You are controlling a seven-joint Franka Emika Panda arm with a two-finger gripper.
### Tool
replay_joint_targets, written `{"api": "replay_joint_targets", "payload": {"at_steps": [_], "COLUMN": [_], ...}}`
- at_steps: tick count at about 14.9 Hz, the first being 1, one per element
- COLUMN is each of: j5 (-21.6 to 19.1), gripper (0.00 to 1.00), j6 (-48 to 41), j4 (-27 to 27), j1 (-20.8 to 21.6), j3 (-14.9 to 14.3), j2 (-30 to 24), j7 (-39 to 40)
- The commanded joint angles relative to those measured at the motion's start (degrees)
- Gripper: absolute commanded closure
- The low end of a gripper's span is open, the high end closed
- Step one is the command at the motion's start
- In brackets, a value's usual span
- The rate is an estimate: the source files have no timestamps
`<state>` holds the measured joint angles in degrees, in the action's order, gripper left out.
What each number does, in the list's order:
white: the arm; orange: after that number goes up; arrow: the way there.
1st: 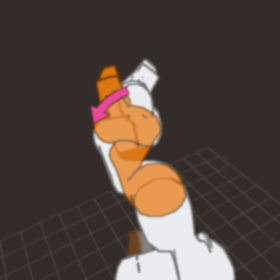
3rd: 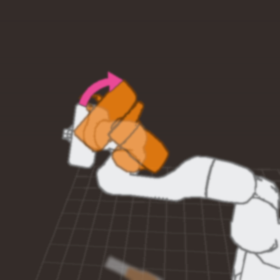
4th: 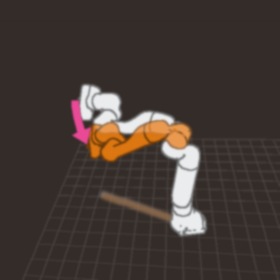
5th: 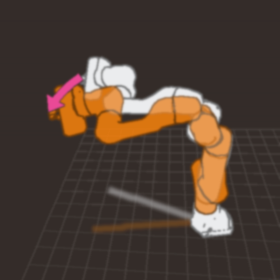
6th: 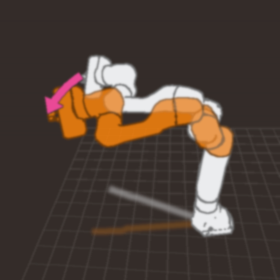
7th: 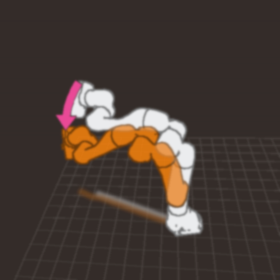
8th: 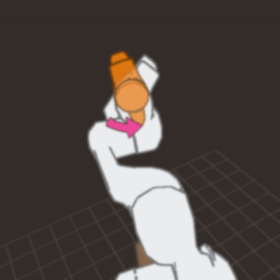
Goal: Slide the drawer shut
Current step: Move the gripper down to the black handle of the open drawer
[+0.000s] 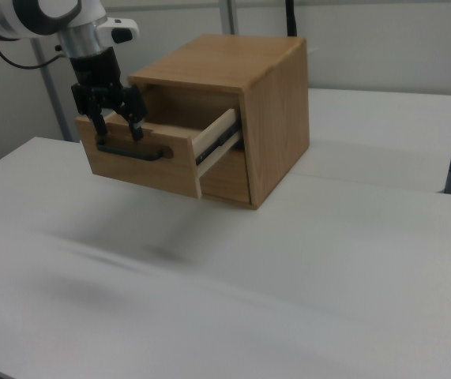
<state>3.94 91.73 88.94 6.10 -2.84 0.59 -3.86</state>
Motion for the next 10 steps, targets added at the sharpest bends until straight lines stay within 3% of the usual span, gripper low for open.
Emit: {"api": "replay_joint_targets", "payload": {"at_steps": [1,5,10], "j5": [-0.51,-0.51,-0.07], "gripper": [0.0,0.0,0.06], "j6": [-1.82,-2.0,-1.82], "j4": [0.71,1.59,4.66], "j1": [-0.39,-0.65,-0.65], "j3": [0.29,0.29,2.57], "j2": [-0.94,-1.03,-1.03], "j7": [2.27,11.49,13.0]}}
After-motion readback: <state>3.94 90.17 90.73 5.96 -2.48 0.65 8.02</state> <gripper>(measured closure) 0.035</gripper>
